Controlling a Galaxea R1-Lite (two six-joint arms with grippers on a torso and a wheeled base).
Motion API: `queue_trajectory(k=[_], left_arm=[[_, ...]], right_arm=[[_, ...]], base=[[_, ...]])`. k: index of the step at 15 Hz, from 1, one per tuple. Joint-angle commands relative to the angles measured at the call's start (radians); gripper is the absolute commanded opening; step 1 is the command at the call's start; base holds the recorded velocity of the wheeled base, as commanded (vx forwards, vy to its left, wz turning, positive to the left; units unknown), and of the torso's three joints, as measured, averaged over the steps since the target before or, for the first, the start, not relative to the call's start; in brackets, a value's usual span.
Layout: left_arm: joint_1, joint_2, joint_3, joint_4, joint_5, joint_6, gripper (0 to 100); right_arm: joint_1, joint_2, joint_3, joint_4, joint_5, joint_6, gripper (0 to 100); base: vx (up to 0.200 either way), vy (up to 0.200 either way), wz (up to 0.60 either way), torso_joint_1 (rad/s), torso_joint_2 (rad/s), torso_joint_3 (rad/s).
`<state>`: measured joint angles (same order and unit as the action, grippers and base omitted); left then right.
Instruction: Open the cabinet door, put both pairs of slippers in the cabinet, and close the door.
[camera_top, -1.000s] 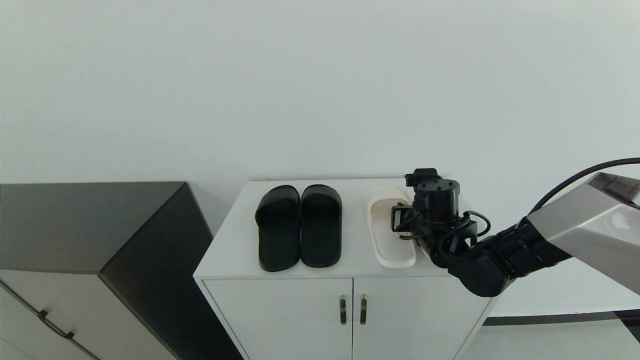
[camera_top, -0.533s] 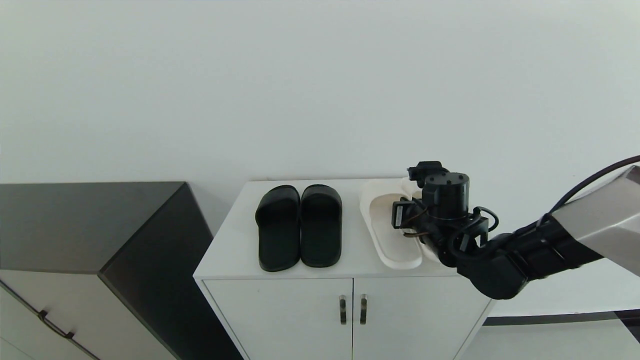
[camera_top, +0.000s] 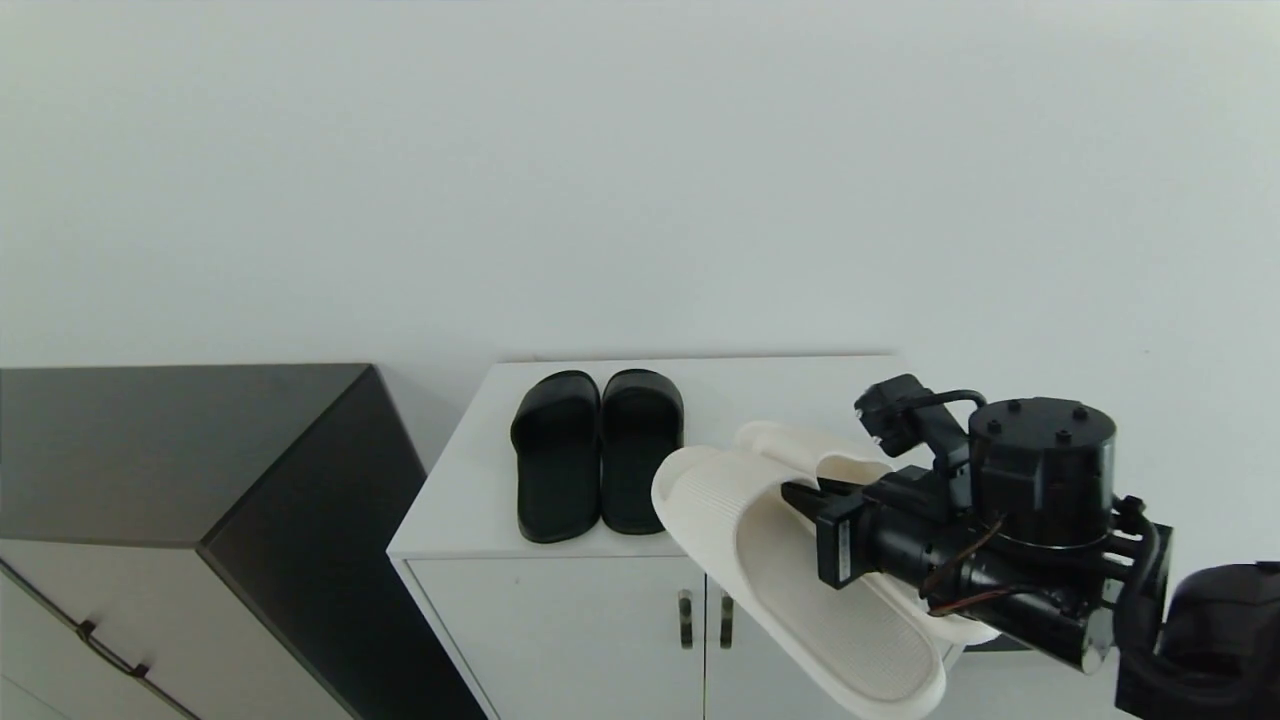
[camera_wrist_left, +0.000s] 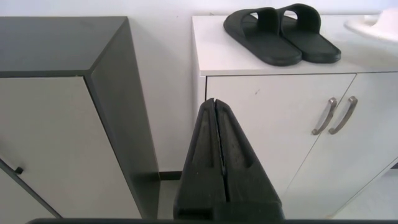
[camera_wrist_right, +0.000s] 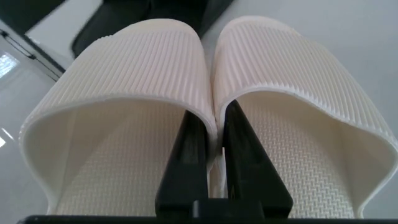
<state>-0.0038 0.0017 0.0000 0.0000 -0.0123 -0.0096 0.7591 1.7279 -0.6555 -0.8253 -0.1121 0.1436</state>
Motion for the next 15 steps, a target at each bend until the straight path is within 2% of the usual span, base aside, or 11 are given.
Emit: queue_trajectory(k=[1,2,3,8,15], left_arm=[[-0.001,0.0,0.0,0.0,0.002,0.0,0],[-0.001,0.0,0.0,0.0,0.008,0.008,0],[-0.001,0.0,0.0,0.0,0.008,-0.01,0],[-0.001,0.0,0.0,0.0,0.006,-0.003,0],[-0.001,0.0,0.0,0.0,0.006,-0.004,0]], right_arm=[[0.022,-0.087,0.022,0.003,0.006,0.001,0],[0.031,-0.091,0.024,0.002,0.006,0.001,0],[0.031,-0.093,0.024,0.002,0.009,0.001,0],[0.063,-0.093,0.037,0.002,0.011,0.001,0],[0.101,-0.097,0.066,0.003,0.026,0.001,0]], base=[[0.0,0.0,0.0,0.0,0.0,0.0],[0.0,0.0,0.0,0.0,0.0,0.0],[0.0,0.0,0.0,0.0,0.0,0.0],[0.0,0.0,0.0,0.0,0.0,0.0],[-0.2,0.0,0.0,-0.002,0.0,0.003]])
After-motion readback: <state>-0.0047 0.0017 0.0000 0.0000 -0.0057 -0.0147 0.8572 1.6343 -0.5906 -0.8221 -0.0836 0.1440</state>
